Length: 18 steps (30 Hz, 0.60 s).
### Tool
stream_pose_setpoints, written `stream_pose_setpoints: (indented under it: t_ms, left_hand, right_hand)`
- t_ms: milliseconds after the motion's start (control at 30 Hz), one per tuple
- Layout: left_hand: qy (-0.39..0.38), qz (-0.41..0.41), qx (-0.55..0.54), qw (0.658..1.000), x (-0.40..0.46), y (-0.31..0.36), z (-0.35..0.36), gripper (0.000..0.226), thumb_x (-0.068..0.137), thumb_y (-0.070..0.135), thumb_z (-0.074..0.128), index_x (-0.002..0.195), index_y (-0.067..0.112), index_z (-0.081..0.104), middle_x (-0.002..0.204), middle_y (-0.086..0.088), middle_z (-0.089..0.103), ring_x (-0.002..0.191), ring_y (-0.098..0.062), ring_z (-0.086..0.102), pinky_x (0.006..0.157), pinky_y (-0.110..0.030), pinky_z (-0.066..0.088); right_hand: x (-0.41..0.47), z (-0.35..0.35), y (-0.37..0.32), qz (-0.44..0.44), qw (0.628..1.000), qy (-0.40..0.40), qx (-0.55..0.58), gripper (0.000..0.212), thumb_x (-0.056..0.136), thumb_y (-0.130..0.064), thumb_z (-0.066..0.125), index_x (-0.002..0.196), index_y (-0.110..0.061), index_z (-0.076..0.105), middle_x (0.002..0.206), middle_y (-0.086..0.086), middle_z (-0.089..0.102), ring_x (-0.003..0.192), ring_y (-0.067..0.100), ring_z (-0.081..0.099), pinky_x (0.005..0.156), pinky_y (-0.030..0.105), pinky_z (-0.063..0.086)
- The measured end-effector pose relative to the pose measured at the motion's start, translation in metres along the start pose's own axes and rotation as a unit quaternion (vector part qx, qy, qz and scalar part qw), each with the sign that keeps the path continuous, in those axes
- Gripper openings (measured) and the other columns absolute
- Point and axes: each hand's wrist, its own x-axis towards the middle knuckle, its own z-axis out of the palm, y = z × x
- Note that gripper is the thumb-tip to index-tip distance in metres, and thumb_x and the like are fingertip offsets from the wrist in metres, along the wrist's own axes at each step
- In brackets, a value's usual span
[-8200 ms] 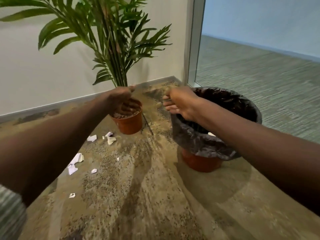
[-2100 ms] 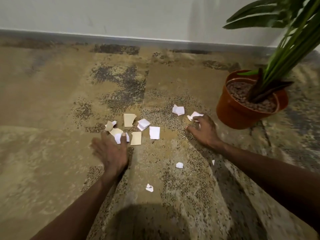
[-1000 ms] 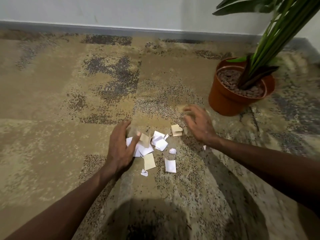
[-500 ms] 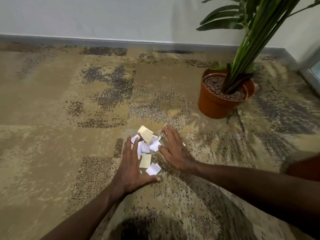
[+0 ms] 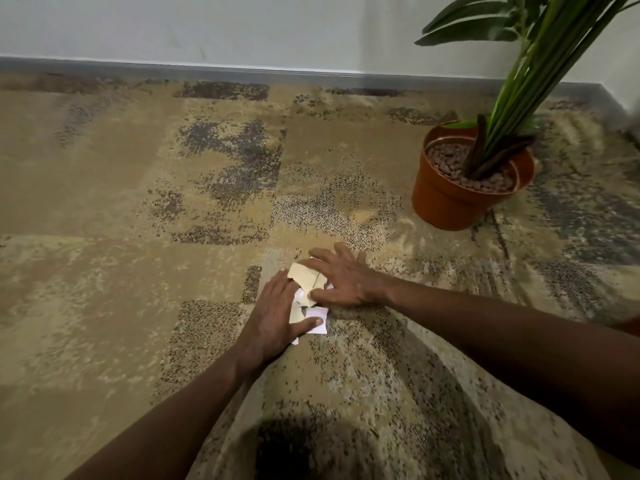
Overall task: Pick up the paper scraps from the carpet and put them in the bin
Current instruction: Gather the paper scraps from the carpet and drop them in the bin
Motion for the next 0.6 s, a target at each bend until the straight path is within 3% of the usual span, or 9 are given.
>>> stream_pose_setpoints:
  t_ms: [100, 233, 367, 467, 600]
  left_hand:
    - [0.074, 0.022, -0.001, 0.997, -0.017, 0.008, 0.006, 0.041, 0.096, 0.047, 0.048, 0.124, 0.017, 0.052, 0.132, -0.001, 0.047, 0.124, -0.019, 0.042, 0.104, -0.033, 0.038]
    - [0.08, 0.02, 0.046, 0.996, -0.03, 0.015, 0.001, 0.04, 0.099, 0.033, 0.039, 0.126, 0.009, 0.056, 0.13, -0.006, 0.054, 0.115, -0.023, 0.048, 0.096, -0.036, 0.044]
    - [0.043, 0.009, 0.138, 0.989, -0.029, 0.023, -0.006, 0.04, 0.1, 0.03, 0.033, 0.125, 0.007, 0.055, 0.119, -0.012, 0.058, 0.096, -0.026, 0.053, 0.079, -0.037, 0.05]
    - [0.044, 0.026, 0.159, 0.986, -0.028, 0.024, -0.008, 0.035, 0.099, 0.028, 0.035, 0.118, 0.008, 0.057, 0.1, -0.009, 0.06, 0.077, -0.023, 0.054, 0.064, -0.035, 0.048]
    - [0.026, 0.046, 0.205, 0.977, -0.024, 0.022, -0.01, 0.013, 0.099, 0.021, 0.046, 0.097, 0.015, 0.057, 0.077, -0.003, 0.057, 0.055, -0.018, 0.048, 0.051, -0.03, 0.032]
  right_hand:
    - [-0.018, 0.012, 0.002, -0.053, 0.998, 0.031, -0.024, 0.07, 0.092, -0.056, 0.043, 0.153, -0.029, 0.021, 0.163, -0.002, 0.014, 0.15, 0.031, 0.004, 0.113, 0.071, 0.002]
    - [-0.04, 0.033, 0.001, -0.094, 0.991, 0.088, 0.037, 0.073, 0.091, -0.059, 0.037, 0.15, -0.018, 0.024, 0.156, 0.005, 0.029, 0.143, 0.021, 0.02, 0.118, 0.048, 0.006]
    - [-0.046, 0.054, -0.01, -0.1, 0.984, 0.146, -0.02, 0.082, 0.087, -0.079, 0.032, 0.142, -0.019, 0.028, 0.142, 0.004, 0.039, 0.126, 0.021, 0.034, 0.109, 0.039, 0.02]
    - [-0.037, 0.056, -0.019, -0.066, 0.977, 0.202, -0.031, 0.06, 0.096, -0.068, 0.018, 0.13, -0.022, 0.038, 0.125, 0.0, 0.046, 0.106, 0.016, 0.04, 0.096, 0.038, 0.034]
    - [-0.028, 0.059, -0.013, -0.098, 0.964, 0.215, -0.122, 0.036, 0.101, -0.048, 0.023, 0.117, -0.025, 0.045, 0.108, -0.002, 0.053, 0.091, 0.014, 0.044, 0.078, 0.034, 0.042]
